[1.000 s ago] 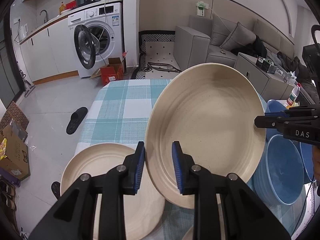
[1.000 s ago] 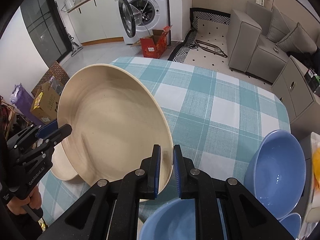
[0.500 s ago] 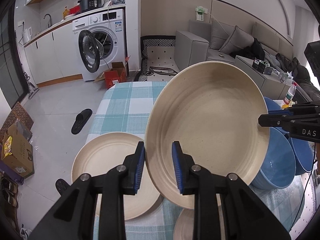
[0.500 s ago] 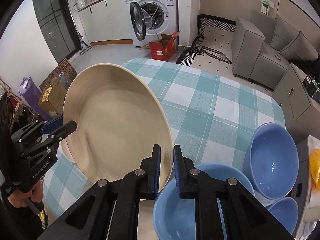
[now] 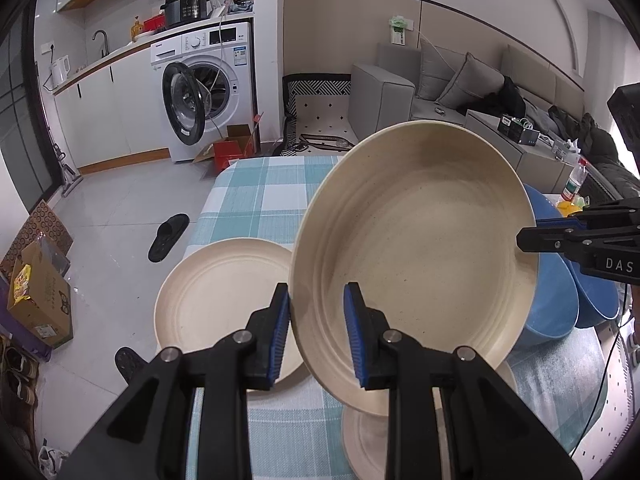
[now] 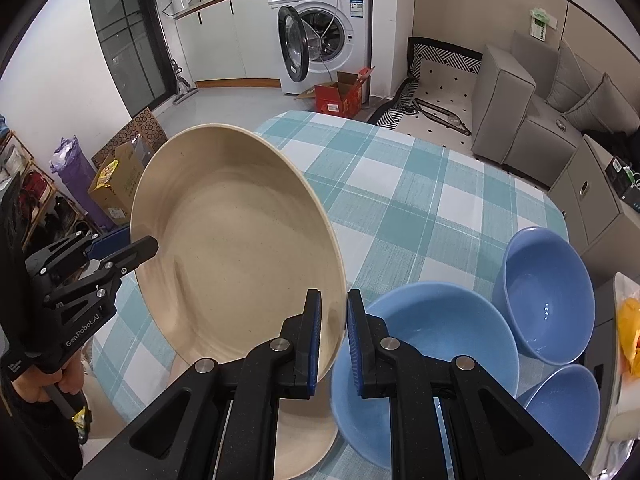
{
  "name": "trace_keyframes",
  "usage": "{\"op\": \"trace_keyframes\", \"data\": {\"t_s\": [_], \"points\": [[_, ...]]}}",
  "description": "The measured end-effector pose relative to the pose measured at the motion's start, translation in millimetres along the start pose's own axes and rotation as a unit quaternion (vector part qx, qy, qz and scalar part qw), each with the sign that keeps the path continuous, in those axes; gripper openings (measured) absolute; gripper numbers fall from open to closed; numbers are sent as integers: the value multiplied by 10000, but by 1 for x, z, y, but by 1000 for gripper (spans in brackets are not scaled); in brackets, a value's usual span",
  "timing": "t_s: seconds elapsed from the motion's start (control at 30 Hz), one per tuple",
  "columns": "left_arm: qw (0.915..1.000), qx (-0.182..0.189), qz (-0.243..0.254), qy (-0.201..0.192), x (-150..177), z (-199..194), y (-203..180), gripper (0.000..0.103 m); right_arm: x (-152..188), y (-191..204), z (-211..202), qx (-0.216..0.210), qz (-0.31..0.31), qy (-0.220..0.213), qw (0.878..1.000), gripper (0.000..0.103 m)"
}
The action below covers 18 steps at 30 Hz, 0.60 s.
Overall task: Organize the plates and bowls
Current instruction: 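Lift the cream plate with both grippers and carry it across the table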
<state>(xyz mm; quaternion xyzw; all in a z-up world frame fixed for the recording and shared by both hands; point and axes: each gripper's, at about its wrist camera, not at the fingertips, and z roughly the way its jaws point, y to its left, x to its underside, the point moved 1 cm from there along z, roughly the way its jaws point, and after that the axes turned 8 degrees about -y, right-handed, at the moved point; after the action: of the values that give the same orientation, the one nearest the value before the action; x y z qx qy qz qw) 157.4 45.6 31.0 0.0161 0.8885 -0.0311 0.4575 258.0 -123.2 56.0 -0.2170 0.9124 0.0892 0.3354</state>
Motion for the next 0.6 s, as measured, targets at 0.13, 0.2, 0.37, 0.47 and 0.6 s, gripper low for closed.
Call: {"op": "trace_keyframes", "data": {"t_s": [0.13,0.2,0.37,0.47,0.6], "points": [[10000,-7,25,-29,6,-8,-2,25,8,2,-4,-22,-38,-23,10000,13],[10000,-8,24,-34,8,-11,-2,25,13,4,-7,-28,-60,-21,10000,13],[10000,-5,11,-30,13,-16,-1,25,24,9,-13,-35,-134,-40,9999,13],[10000,6,3,-13,19,-18,-1,25,31,10,-14,-48,-146,-42,9999,13],[10000,6,9,12,28,-21,-3,25,41,12,-13,-59,-142,-13,9999,13]]}}
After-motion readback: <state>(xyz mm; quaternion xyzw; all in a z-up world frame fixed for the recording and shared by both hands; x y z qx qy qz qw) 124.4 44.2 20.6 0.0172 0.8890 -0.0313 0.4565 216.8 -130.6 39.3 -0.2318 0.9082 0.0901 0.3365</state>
